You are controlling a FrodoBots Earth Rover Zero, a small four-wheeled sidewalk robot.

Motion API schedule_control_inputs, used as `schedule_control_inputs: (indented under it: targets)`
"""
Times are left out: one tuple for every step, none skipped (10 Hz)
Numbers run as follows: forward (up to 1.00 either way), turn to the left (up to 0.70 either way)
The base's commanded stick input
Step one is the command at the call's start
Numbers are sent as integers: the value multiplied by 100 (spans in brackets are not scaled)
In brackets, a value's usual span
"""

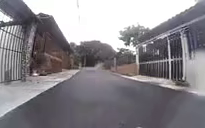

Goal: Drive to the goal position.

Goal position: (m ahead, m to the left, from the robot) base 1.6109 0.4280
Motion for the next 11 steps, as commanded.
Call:
schedule_control_inputs:
  targets:
    - [50, 1]
    - [50, 1]
    - [50, 1]
    - [50, 1]
    - [50, 1]
    - [50, 1]
    - [50, 1]
    - [50, 1]
    - [50, 1]
    - [50, 1]
    - [50, 1]
